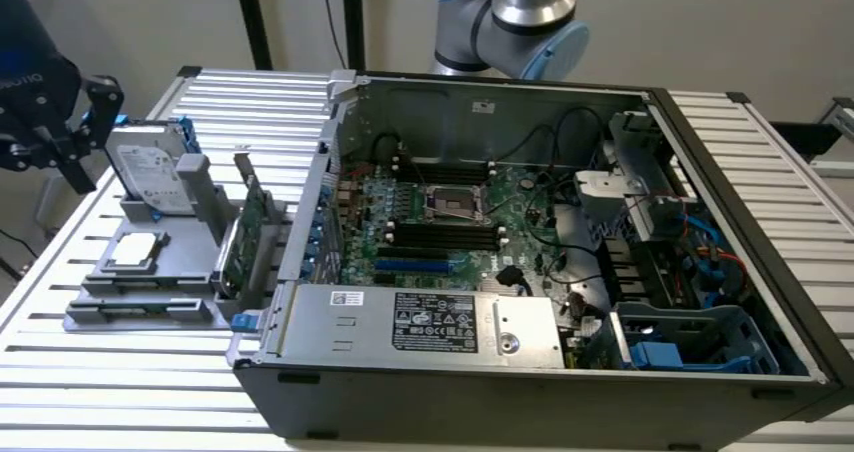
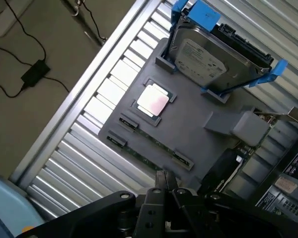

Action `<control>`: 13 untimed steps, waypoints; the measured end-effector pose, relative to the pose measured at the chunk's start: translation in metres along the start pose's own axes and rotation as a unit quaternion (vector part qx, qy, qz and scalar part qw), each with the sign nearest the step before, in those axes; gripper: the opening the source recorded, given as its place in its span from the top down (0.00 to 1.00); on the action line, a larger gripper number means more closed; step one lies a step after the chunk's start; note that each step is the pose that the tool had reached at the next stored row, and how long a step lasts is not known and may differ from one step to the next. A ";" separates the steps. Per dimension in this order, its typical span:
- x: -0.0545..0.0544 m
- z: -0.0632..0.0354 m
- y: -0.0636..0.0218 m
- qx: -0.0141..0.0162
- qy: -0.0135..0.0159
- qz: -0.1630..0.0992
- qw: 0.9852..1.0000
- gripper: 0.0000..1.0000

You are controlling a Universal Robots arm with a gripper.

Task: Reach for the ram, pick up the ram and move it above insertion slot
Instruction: 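Pick up the ram and move it above insertion slot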

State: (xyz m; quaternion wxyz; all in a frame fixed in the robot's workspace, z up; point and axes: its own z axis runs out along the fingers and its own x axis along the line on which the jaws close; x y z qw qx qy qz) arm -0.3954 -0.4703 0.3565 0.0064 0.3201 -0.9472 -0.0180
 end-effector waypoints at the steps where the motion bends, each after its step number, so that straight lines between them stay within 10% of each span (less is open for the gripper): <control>1: 0.000 0.0001 0.0000 0.000 0.000 -0.009 1.000 0.89; 13: 0.000 0.0014 0.0000 0.000 0.004 -0.118 0.993 0.89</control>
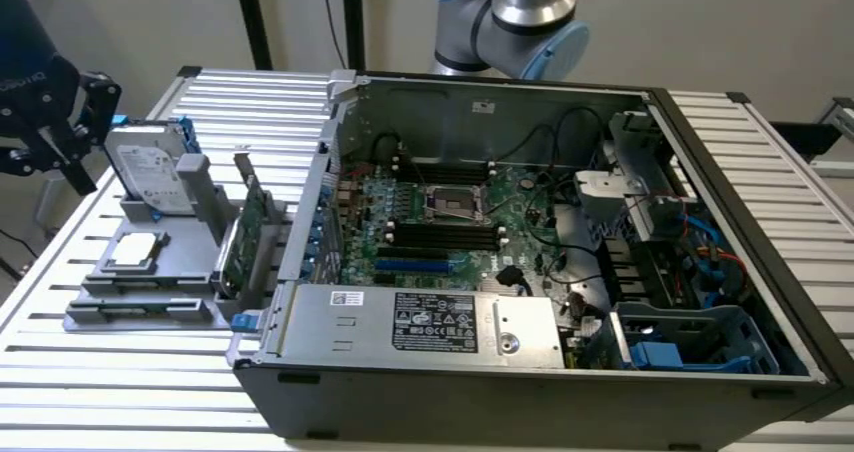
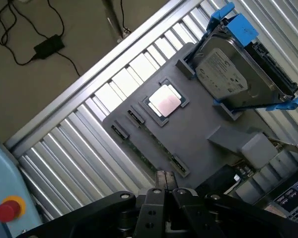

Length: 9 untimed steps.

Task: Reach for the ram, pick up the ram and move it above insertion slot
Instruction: 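Pick up the ram and move it above insertion slot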

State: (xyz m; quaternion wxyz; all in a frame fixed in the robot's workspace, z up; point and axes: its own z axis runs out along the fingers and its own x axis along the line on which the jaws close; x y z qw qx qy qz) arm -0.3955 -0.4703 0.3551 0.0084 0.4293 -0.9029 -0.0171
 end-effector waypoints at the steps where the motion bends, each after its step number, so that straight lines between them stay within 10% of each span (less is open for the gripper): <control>1: 0.000 0.0001 0.0000 0.000 0.000 -0.010 1.000 0.89; 9: 0.000 0.0008 -0.0001 0.000 0.003 -0.082 0.997 0.89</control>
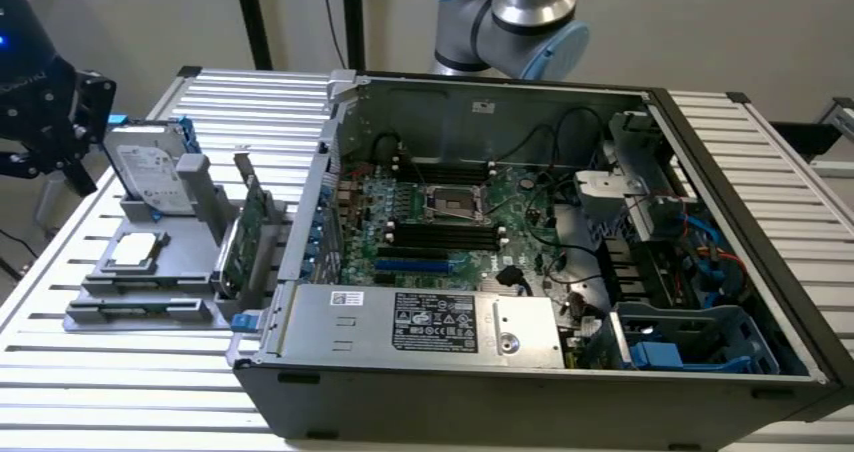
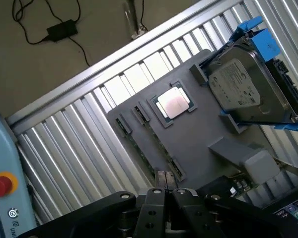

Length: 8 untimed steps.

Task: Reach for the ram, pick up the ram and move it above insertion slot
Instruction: 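Pick up the ram and move it above insertion slot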

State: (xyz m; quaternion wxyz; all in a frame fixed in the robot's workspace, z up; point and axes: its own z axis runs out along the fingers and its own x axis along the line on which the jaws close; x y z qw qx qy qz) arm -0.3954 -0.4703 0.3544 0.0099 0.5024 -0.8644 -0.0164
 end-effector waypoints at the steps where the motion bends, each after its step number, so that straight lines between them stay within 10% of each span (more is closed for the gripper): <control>1: 0.000 0.0001 0.0000 0.000 0.000 -0.009 1.000 0.89; 8: 0.000 0.0007 -0.0001 0.000 0.003 -0.073 0.997 0.89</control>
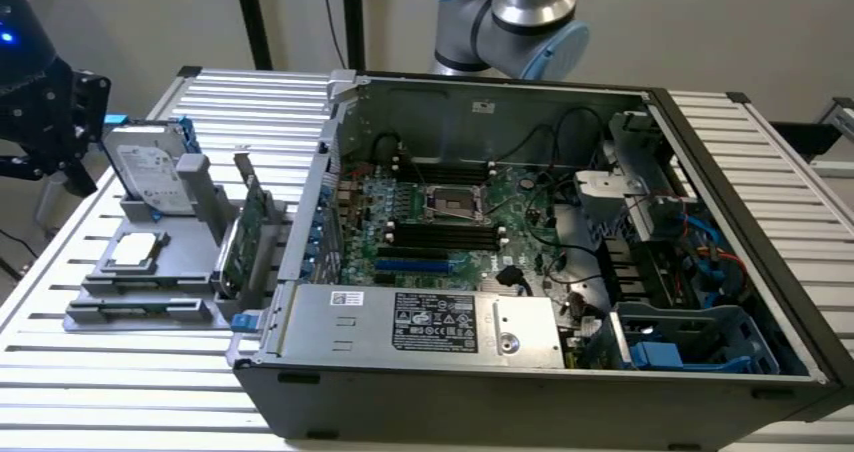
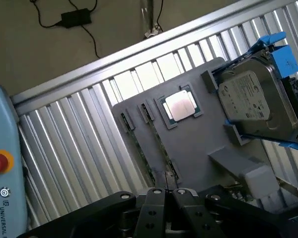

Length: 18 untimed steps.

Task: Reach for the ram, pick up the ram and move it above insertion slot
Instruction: 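Pick up the ram and move it above insertion slot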

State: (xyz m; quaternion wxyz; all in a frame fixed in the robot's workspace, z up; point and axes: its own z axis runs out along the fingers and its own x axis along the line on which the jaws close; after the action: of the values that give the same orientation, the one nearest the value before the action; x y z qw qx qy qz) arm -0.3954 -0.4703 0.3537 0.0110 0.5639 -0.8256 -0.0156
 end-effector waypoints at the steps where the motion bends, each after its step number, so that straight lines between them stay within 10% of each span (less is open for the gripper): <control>1: 0.000 0.0001 0.0000 0.000 0.000 -0.009 1.000 0.89; 10: 0.000 0.0008 0.0000 0.001 0.003 -0.090 0.996 0.89; 18: 0.000 0.0014 0.0000 0.002 0.006 -0.163 0.987 0.89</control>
State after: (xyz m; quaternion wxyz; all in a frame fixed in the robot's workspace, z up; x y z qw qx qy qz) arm -0.3954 -0.4703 0.3523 0.0117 0.6908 -0.7228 -0.0123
